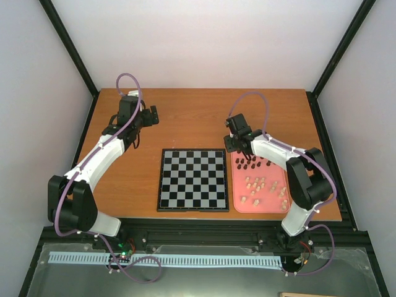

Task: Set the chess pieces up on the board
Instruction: Pick up the chess piece from the storage box.

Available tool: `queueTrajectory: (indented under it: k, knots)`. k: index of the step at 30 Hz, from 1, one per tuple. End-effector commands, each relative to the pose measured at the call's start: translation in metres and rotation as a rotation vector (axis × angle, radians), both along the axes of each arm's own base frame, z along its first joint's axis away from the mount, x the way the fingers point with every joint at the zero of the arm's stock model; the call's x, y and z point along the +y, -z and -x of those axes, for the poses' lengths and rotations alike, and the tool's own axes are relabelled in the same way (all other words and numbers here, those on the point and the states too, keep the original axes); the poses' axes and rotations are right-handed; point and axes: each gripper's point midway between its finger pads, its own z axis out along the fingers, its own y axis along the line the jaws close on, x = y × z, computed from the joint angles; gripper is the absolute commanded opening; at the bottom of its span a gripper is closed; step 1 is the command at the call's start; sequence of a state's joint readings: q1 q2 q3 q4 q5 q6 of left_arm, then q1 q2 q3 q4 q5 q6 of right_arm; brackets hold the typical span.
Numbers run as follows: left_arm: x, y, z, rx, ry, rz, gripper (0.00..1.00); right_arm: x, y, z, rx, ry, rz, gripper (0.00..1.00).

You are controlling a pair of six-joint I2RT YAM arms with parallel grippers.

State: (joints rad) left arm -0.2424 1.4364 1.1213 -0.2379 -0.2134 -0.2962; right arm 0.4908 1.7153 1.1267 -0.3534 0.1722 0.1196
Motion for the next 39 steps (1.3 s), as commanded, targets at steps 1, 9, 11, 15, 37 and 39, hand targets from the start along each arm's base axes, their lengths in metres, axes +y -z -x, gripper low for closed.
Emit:
queueTrajectory:
  k: [1, 9, 11, 15, 37, 39]
  knots:
    - [-0.001, -0.023, -0.006, -0.049, -0.016, 0.02, 1.0, -0.008, 0.005, 0.0, 0.02, 0.041, 0.052, 0.4]
    - [-0.002, -0.018, -0.01, -0.034, -0.018, 0.02, 1.0, -0.015, 0.002, 0.013, 0.024, 0.06, 0.037, 0.44]
    - [-0.002, -0.017, -0.01, -0.032, -0.015, 0.021, 1.0, -0.015, 0.004, 0.014, 0.03, 0.061, 0.042, 0.44]
    - [-0.002, -0.016, -0.011, -0.028, -0.017, 0.02, 1.0, -0.022, 0.012, 0.015, 0.044, 0.085, 0.073, 0.44]
    - [-0.002, -0.012, -0.012, -0.019, -0.02, 0.02, 1.0, -0.025, 0.034, 0.017, 0.081, 0.091, 0.1, 0.42]
    - [-0.002, -0.011, -0.013, -0.017, -0.021, 0.019, 1.0, -0.026, 0.037, 0.017, 0.087, 0.094, 0.104, 0.41]
